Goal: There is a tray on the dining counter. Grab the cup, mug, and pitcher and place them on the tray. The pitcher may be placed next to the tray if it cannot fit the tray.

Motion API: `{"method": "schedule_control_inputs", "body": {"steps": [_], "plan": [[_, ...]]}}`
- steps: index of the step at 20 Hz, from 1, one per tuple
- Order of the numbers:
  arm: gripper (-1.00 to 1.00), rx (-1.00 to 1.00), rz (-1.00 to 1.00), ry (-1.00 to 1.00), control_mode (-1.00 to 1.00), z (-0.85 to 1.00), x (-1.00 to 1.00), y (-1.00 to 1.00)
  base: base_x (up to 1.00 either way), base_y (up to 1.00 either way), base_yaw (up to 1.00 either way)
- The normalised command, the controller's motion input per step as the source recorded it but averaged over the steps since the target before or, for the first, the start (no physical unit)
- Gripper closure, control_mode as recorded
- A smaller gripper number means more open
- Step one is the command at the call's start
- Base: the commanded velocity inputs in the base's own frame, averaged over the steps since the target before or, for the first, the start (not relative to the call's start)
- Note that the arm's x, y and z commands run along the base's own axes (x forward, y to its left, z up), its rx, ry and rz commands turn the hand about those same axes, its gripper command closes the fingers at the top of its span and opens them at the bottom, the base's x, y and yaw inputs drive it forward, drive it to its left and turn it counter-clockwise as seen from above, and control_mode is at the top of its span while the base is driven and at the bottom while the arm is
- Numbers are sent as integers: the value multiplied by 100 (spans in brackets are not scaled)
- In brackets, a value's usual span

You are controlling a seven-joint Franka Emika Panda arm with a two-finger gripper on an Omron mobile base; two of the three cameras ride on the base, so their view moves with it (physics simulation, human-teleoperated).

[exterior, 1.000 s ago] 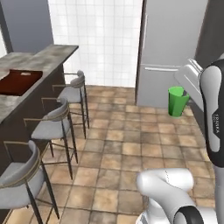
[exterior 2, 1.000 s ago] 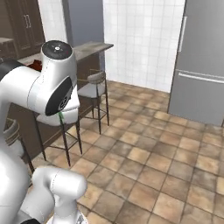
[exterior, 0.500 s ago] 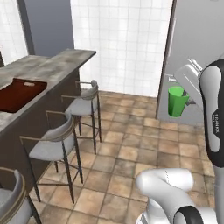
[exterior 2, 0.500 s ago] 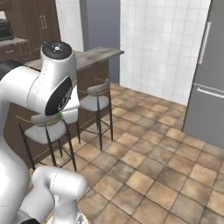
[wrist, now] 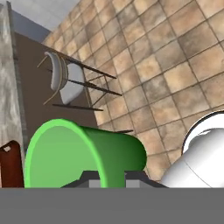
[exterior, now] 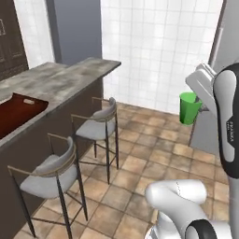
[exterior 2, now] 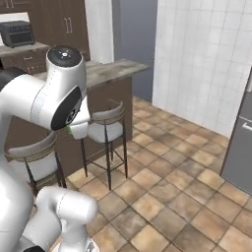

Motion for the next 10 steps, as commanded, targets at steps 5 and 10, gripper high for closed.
{"method": "schedule_control_inputs", "body": {"steps": [5, 10], "plan": [[100, 0, 0, 0, 100, 0, 0, 0, 92, -11, 51], [100, 0, 0, 0, 100, 0, 0, 0, 47, 0, 65]]}}
